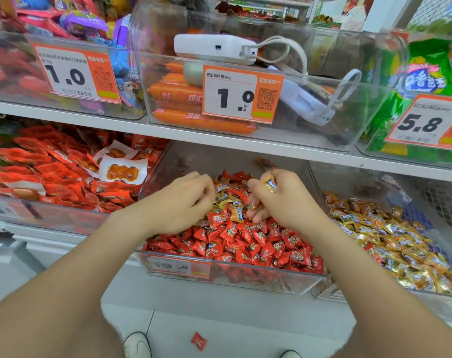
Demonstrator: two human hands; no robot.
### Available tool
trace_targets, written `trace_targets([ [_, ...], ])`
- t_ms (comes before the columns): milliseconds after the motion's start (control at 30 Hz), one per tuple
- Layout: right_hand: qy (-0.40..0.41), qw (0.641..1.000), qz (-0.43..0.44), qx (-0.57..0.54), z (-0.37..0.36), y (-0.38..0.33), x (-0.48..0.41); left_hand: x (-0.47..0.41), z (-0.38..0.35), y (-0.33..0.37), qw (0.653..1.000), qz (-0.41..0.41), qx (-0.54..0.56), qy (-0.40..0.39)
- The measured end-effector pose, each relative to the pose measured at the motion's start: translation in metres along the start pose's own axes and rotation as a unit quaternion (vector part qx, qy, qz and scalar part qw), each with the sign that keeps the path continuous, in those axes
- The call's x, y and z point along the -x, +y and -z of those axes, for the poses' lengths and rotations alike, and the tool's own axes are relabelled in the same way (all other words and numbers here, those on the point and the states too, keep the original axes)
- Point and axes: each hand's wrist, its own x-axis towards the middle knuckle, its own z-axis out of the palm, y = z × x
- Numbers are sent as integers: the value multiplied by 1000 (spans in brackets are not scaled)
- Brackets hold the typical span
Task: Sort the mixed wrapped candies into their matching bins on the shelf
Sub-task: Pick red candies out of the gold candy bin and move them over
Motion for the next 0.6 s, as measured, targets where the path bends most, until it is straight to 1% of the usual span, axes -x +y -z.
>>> trace_targets([
  [133, -61, 992, -11, -109, -2, 0, 2, 4, 5, -4, 997, 3, -53, -47],
  [200, -74, 990, -7, -120, -3, 1, 1, 4, 6, -5, 997, 7, -52, -55],
  [367, -44, 999, 0, 12, -4, 3, -1, 3, 9, 3, 999, 29, 28, 28],
  [433, -21, 998, 9, 63, -6, 3, -3, 0, 9, 2, 999, 36, 12, 19],
  [533, 28, 982, 67, 173, -9, 8, -8, -8, 4, 2, 999, 23, -22, 21],
  [600, 36, 967, 114, 226, -12, 9, -10, -15, 0, 2, 999, 23, -17, 36],
])
